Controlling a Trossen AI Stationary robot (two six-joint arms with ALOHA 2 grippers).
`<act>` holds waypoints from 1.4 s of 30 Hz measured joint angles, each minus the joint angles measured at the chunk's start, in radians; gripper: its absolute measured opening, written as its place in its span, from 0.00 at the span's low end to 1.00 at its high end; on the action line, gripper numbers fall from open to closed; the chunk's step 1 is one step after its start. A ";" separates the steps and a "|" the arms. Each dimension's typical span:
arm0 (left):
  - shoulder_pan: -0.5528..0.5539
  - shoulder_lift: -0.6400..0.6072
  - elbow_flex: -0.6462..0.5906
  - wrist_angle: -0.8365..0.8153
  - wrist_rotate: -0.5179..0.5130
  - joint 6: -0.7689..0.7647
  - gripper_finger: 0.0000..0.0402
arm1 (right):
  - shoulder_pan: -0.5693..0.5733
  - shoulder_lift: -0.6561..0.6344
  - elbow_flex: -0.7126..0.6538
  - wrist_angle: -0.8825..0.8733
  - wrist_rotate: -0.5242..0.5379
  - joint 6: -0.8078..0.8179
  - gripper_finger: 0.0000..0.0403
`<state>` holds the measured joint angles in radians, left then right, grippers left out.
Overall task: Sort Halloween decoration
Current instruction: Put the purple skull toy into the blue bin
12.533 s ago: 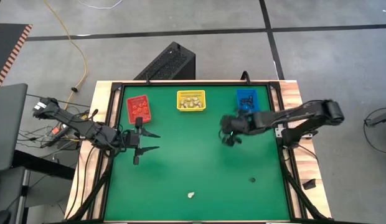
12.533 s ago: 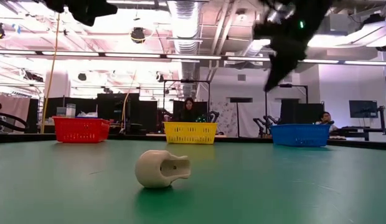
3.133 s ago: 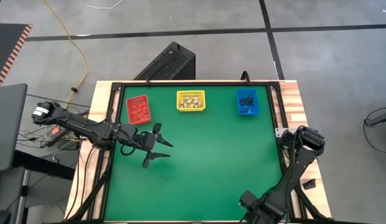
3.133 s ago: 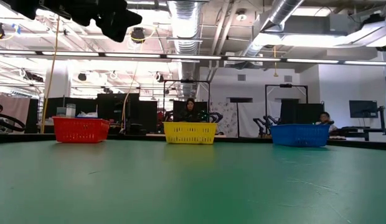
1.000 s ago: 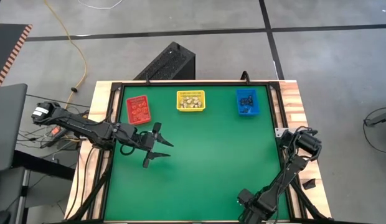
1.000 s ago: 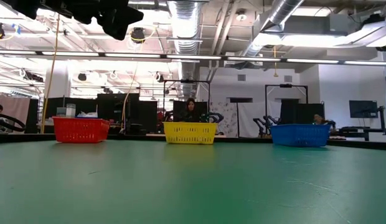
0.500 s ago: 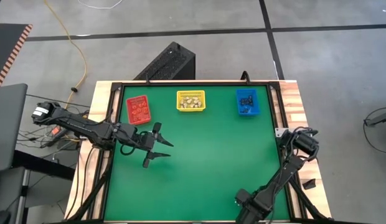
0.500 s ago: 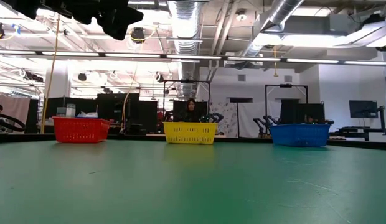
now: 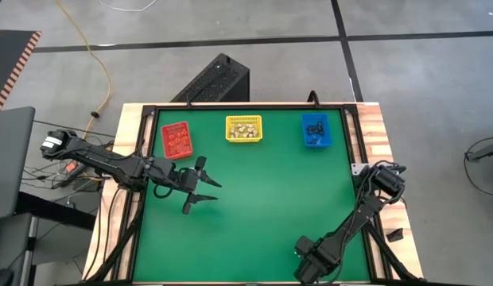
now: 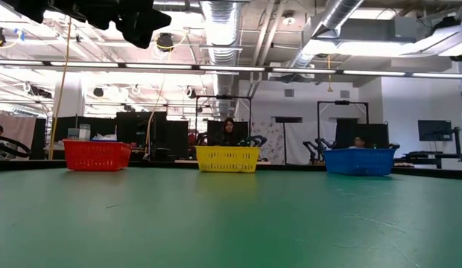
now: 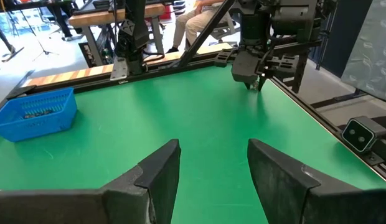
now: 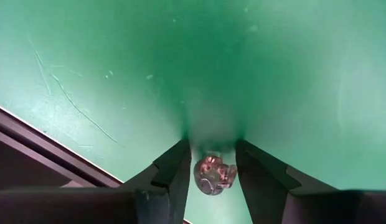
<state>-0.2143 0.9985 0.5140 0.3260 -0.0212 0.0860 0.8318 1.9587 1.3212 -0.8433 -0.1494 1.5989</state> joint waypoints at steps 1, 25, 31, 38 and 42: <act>0.000 0.000 0.000 0.000 0.000 0.000 0.44 | 0.004 0.000 0.000 0.000 -0.003 0.007 0.39; 0.000 0.000 0.000 0.001 0.000 0.000 0.44 | 0.058 -0.002 0.001 -0.025 -0.024 0.123 0.58; 0.000 0.000 0.000 0.001 0.000 0.000 0.44 | 0.062 -0.002 0.004 0.006 -0.036 0.124 0.57; 0.000 0.000 0.000 0.001 0.000 0.000 0.44 | 0.074 0.001 0.024 -0.015 -0.059 0.126 0.57; 0.000 0.000 0.000 0.001 0.000 0.000 0.44 | 0.078 0.001 0.024 -0.016 -0.057 0.132 0.57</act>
<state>-0.2146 0.9985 0.5140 0.3271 -0.0212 0.0860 0.9101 1.9594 1.3453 -0.8593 -0.2069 1.7309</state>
